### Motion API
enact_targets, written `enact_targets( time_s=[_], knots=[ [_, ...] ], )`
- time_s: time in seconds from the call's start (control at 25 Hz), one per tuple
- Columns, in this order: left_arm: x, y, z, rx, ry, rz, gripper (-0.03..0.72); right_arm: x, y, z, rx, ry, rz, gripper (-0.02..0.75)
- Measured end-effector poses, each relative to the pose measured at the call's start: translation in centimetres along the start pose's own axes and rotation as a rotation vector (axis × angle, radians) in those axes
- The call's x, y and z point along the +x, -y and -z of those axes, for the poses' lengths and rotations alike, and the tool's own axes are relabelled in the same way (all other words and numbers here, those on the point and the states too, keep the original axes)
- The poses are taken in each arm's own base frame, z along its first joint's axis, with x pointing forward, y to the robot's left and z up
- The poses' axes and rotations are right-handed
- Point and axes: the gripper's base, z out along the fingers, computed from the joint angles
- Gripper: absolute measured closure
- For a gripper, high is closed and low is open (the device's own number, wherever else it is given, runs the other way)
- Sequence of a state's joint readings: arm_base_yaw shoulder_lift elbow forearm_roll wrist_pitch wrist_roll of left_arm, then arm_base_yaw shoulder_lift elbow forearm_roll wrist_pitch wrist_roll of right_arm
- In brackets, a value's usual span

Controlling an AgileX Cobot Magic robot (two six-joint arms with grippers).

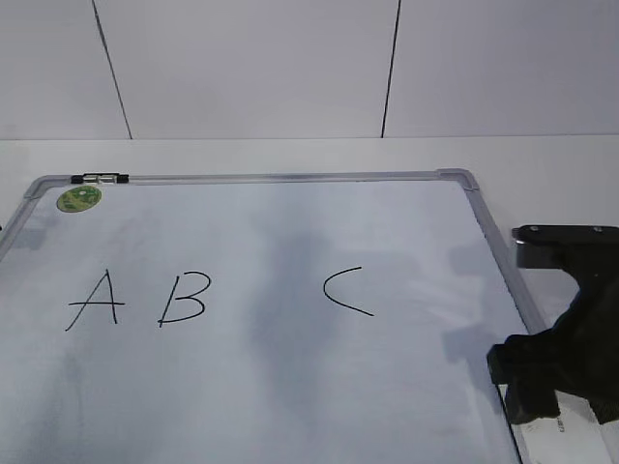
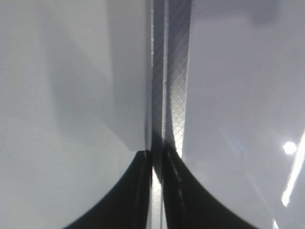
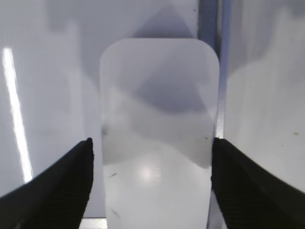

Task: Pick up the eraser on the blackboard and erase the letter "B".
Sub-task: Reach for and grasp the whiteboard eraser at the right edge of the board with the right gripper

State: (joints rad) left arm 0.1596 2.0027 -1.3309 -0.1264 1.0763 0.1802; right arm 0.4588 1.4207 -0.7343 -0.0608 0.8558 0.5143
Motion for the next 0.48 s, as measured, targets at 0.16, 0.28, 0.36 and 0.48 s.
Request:
enact_targets(
  time_s=[0.16, 0.28, 0.36, 0.48],
  knots=[
    [0.0, 0.0, 0.0, 0.0, 0.0, 0.0, 0.622, 0.25, 0.18, 0.01, 0.02, -0.028, 0.001, 0.165],
    [0.0, 0.0, 0.0, 0.0, 0.0, 0.0, 0.622, 0.34, 0.3, 0.01, 0.033, -0.038, 0.006, 0.165],
    [0.0, 0.0, 0.0, 0.0, 0.0, 0.0, 0.621, 0.33, 0.32, 0.01, 0.035, -0.037, 0.008, 0.165],
    [0.0, 0.01, 0.0, 0.002, 0.0, 0.001, 0.622, 0.31, 0.35, 0.01, 0.039, -0.034, 0.012, 0.165]
  ],
)
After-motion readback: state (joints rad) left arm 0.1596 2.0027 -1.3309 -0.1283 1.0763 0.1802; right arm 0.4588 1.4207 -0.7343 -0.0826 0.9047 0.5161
